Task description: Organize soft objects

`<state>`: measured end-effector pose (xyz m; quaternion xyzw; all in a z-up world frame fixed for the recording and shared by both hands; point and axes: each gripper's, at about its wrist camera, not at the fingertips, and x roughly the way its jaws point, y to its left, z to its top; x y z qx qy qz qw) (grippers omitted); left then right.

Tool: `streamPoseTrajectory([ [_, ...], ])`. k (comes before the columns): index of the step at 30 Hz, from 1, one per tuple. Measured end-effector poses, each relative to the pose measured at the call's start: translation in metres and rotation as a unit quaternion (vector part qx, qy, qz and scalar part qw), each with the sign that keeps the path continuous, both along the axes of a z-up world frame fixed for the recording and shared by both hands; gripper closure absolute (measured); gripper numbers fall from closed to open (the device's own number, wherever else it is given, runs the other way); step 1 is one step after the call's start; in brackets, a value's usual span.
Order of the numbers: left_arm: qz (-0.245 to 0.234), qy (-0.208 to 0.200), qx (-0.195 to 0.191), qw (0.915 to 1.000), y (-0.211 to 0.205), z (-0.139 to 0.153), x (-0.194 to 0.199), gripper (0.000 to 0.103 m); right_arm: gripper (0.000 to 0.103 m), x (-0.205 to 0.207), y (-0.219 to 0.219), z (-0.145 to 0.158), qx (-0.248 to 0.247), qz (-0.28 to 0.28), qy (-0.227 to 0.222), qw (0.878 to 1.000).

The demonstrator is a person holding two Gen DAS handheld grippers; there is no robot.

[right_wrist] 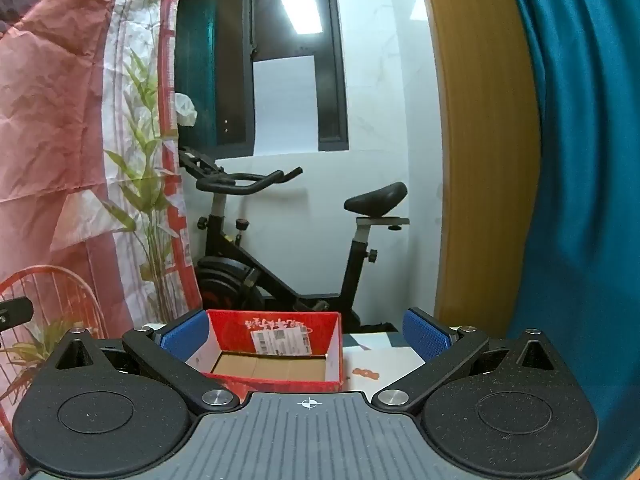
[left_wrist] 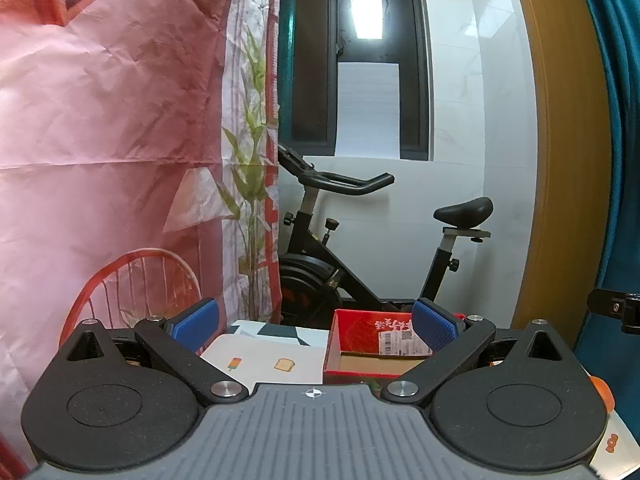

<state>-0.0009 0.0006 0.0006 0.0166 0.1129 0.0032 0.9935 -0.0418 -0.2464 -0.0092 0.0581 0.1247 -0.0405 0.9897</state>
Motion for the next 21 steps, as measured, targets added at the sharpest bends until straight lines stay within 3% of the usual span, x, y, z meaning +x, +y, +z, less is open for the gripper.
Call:
streamPoseTrajectory([
  [21,0.002,0.003,0.000,1.0000,-0.0016,-0.0006,-0.0007,0.000,0.000,0.0026,-0.0039,-0.0029,-0.001,-0.002,0.007,1.000],
])
